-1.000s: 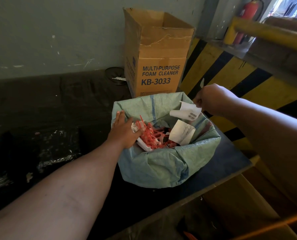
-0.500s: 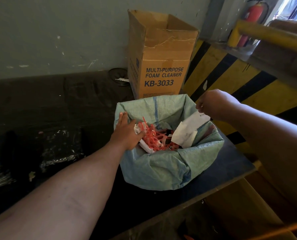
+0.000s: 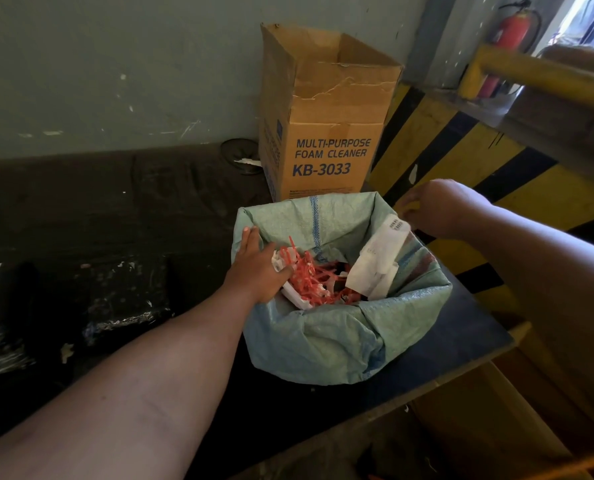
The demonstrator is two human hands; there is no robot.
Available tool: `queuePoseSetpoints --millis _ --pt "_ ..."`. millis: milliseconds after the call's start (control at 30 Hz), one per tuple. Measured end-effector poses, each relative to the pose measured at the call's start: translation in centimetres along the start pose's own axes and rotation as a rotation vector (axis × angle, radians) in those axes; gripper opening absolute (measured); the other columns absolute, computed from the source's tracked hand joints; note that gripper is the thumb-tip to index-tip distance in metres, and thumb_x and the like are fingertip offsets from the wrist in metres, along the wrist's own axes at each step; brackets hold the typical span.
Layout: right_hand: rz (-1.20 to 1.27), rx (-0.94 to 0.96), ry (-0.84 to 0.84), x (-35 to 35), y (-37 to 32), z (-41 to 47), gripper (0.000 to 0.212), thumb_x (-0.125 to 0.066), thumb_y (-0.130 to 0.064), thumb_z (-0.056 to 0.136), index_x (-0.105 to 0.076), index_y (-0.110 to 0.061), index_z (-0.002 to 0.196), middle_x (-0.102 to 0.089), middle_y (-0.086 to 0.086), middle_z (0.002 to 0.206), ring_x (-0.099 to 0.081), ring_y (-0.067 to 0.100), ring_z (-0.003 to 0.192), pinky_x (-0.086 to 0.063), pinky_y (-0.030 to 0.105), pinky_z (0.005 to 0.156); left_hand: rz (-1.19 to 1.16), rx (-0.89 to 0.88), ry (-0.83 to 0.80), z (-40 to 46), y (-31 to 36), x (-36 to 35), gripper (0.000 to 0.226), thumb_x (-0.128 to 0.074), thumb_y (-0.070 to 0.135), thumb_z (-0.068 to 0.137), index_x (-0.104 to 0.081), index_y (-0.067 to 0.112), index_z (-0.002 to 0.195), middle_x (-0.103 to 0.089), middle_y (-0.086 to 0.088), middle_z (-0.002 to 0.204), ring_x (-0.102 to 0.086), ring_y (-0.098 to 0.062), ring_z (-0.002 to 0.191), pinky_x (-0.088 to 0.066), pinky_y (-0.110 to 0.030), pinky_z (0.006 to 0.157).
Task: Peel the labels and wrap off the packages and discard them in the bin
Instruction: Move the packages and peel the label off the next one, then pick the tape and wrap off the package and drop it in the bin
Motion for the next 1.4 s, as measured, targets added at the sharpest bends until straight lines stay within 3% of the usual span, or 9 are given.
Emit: queuePoseSetpoints --millis 300,367,467,600,767,967,1167,1300,1400 --pt "-0.006 0.027 -0.011 -0.3 -3.1 1.7 0.043 -0.054 -0.042 0.097 -0.058 -0.023 0.135 -0.061 0.002 0.133 -0.055 0.021 0.125 -0.048 0.038 0.101 0.063 -0.014 -0.042 -0.2 0.2 0.4 0.076 -0.05 0.065 0.097 -0.029 0.026 0.159 0.01 -0.007 0.171 0.021 -0.021 0.155 -0.014 -0.051 0.125" --pt "-0.002 0.112 -0.06 -0.9 -6.1 2.6 0.043 -0.055 -0.043 0.096 -0.058 -0.023 0.134 -0.06 0.002 0.135 -0.053 0.022 0.127 -0.044 0.038 0.105 0.115 -0.061 -0.03 0.0 0.4 1.4 0.074 -0.051 0.064 0.096 -0.035 0.025 0.156 -0.01 -0.013 0.169 -0.001 -0.027 0.157 -0.024 -0.051 0.122" --pt "0.007 0.257 -0.13 -1.4 -12.3 3.9 0.043 -0.058 -0.044 0.094 -0.061 -0.022 0.131 -0.061 0.001 0.13 -0.055 0.022 0.119 -0.044 0.035 0.1 0.131 -0.123 0.031 0.1 -0.4 4.4 0.071 -0.055 0.059 0.095 -0.043 0.017 0.151 -0.036 -0.014 0.156 -0.036 -0.031 0.144 -0.037 -0.046 0.113" --pt "0.022 0.456 -0.161 -2.0 -22.2 4.8 0.041 -0.059 -0.045 0.094 -0.063 -0.023 0.128 -0.064 0.001 0.127 -0.058 0.021 0.116 -0.041 0.03 0.093 0.175 -0.065 0.068 -0.8 -6.0 9.5 0.067 -0.055 0.059 0.096 -0.046 0.017 0.148 -0.046 -0.012 0.144 -0.047 -0.03 0.133 -0.042 -0.046 0.107" --pt "0.132 0.593 -0.209 -3.9 -33.8 6.1 0.039 -0.065 -0.042 0.09 -0.067 -0.018 0.122 -0.068 0.001 0.118 -0.061 0.019 0.113 -0.042 0.025 0.089 0.308 0.151 0.049 -3.2 -17.5 14.3 0.059 -0.056 0.058 0.096 -0.05 0.017 0.139 -0.048 -0.011 0.136 -0.05 -0.033 0.128 -0.045 -0.049 0.102" --pt "0.2 0.6 -0.351 -9.4 -44.1 8.8 0.041 -0.065 -0.043 0.09 -0.065 -0.021 0.125 -0.066 -0.002 0.118 -0.06 0.018 0.112 -0.046 0.03 0.094 0.278 0.338 -0.064 -5.2 -29.1 14.2 0.061 -0.056 0.058 0.096 -0.047 0.019 0.142 -0.042 -0.01 0.145 -0.046 -0.033 0.134 -0.043 -0.051 0.107" --pt "0.243 0.489 -0.469 -17.0 -49.6 11.3 0.037 -0.063 -0.039 0.092 -0.062 -0.025 0.127 -0.065 -0.001 0.123 -0.061 0.017 0.109 -0.049 0.036 0.096 0.167 0.337 -0.105 -4.1 -34.1 9.8 0.066 -0.055 0.058 0.096 -0.039 0.019 0.147 -0.036 -0.009 0.145 -0.041 -0.031 0.136 -0.046 -0.049 0.105" --pt "0.28 0.415 -0.47 -20.0 -51.4 12.6 0.038 -0.059 -0.034 0.095 -0.058 -0.024 0.132 -0.061 0.002 0.128 -0.06 0.018 0.112 -0.05 0.036 0.096 0.057 0.299 -0.072 -2.8 -35.6 7.4 0.075 -0.048 0.058 0.1 -0.025 0.018 0.158 -0.012 -0.007 0.167 -0.011 -0.029 0.155 -0.029 -0.05 0.121" --pt "0.272 0.416 -0.391 -20.7 -52.5 14.0 0.033 -0.057 -0.031 0.097 -0.061 -0.023 0.129 -0.058 0.003 0.125 -0.059 0.019 0.109 -0.05 0.036 0.095 0.001 0.268 -0.013 -1.9 -36.2 6.6 0.077 -0.044 0.058 0.101 -0.018 0.017 0.162 -0.003 -0.004 0.171 0.005 -0.024 0.158 -0.017 -0.048 0.126"
Point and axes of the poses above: each hand's wrist, its own z-axis towards the middle knuckle, its own x-axis out of the back of the hand, y = z × x, the point moved 6 cm from there along z, towards the middle knuckle
